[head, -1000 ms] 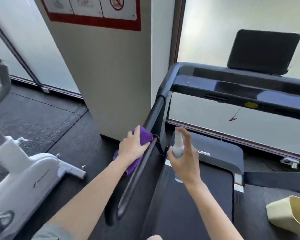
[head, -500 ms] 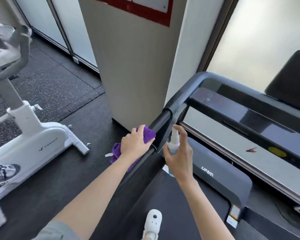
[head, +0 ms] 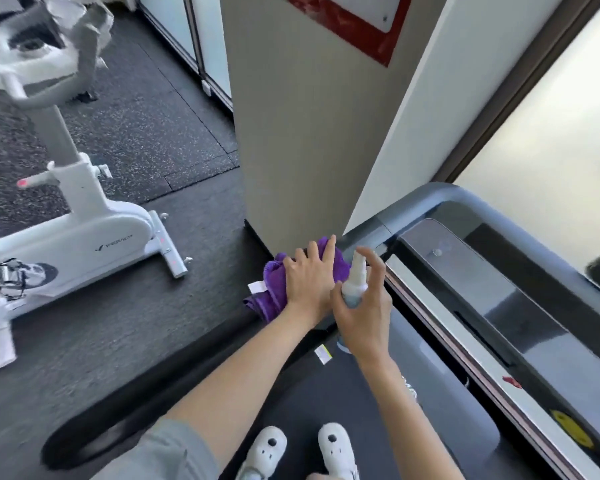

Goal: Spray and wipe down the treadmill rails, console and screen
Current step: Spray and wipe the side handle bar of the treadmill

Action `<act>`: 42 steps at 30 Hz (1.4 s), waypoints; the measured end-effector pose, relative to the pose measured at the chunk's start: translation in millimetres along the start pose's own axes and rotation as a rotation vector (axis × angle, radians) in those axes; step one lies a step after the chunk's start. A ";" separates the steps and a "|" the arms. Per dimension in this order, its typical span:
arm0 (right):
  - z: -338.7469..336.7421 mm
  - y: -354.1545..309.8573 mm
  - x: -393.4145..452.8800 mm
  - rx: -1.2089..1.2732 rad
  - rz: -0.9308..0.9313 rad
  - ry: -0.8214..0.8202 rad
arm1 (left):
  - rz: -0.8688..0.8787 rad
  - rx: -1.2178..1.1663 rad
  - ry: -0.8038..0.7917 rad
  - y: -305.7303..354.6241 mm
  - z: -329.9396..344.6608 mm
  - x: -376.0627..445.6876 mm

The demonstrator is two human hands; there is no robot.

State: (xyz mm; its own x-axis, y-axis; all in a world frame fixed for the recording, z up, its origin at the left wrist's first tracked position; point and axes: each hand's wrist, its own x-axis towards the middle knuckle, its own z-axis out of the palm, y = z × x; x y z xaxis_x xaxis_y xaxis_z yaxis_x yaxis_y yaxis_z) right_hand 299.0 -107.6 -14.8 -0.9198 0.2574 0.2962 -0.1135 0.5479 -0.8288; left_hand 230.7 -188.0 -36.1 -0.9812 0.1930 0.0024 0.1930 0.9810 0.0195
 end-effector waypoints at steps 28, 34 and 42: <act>42.5 -31.5 -16.1 0.120 -0.224 -0.365 | -0.445 -0.025 0.188 -184.1 3.6 -220.7; 62.6 -43.9 -24.1 0.148 -0.207 -0.383 | -0.598 -0.062 0.177 -200.7 3.4 -244.8; 39.9 -34.0 -7.3 0.135 -0.171 -0.335 | -0.427 -0.008 0.015 -106.6 -0.9 -132.7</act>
State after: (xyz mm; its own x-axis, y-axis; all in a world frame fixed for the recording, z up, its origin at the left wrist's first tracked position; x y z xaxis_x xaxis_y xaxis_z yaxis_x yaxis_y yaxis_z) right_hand 294.6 -159.9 -7.8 -0.9525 -0.1143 0.2823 -0.3031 0.4451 -0.8426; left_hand 340.3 -318.2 -37.6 -0.9729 -0.2311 0.0066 -0.2308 0.9725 0.0297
